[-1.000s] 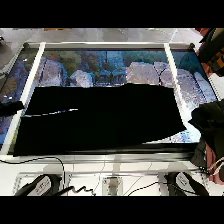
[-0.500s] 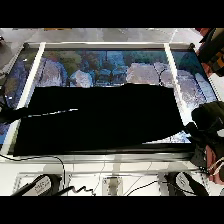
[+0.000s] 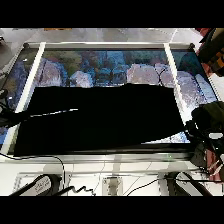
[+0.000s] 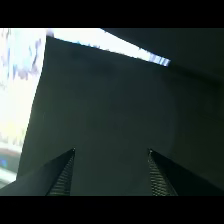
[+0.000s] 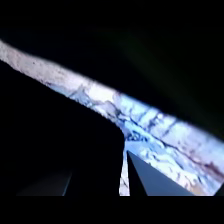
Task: Fold the clothes and pants, and hang the long-sleeved shirts on hangers.
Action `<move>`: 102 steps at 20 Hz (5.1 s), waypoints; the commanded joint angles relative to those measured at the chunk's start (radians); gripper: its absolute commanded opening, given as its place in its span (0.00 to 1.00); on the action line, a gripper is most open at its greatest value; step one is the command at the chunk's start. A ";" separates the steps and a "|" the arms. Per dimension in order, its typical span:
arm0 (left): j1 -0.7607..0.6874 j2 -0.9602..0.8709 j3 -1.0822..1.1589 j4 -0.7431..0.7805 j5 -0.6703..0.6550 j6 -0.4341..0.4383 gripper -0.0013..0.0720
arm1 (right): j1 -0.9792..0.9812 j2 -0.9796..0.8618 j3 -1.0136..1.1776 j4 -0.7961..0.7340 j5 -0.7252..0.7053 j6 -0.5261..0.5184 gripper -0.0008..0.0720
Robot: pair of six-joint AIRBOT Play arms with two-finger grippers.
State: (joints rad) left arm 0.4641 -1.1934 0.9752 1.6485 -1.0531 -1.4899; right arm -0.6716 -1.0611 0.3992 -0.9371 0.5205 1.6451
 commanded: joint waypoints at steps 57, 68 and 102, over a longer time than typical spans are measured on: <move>0.334 0.145 -0.123 -0.602 0.276 0.306 0.03 | 0.061 0.548 0.263 -0.798 0.661 -0.094 0.03; -0.068 -0.348 0.465 -0.287 0.255 -0.074 0.03 | 0.251 0.043 0.553 -0.756 0.517 0.015 0.03; 0.047 -0.296 0.012 -0.692 0.518 -0.203 0.86 | 0.251 -0.350 0.706 -0.525 0.220 0.056 0.96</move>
State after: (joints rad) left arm 0.5056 -1.5021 1.1118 1.1664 -0.7502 -1.6604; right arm -0.4217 -1.4113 1.1049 -1.4624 0.7380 1.7103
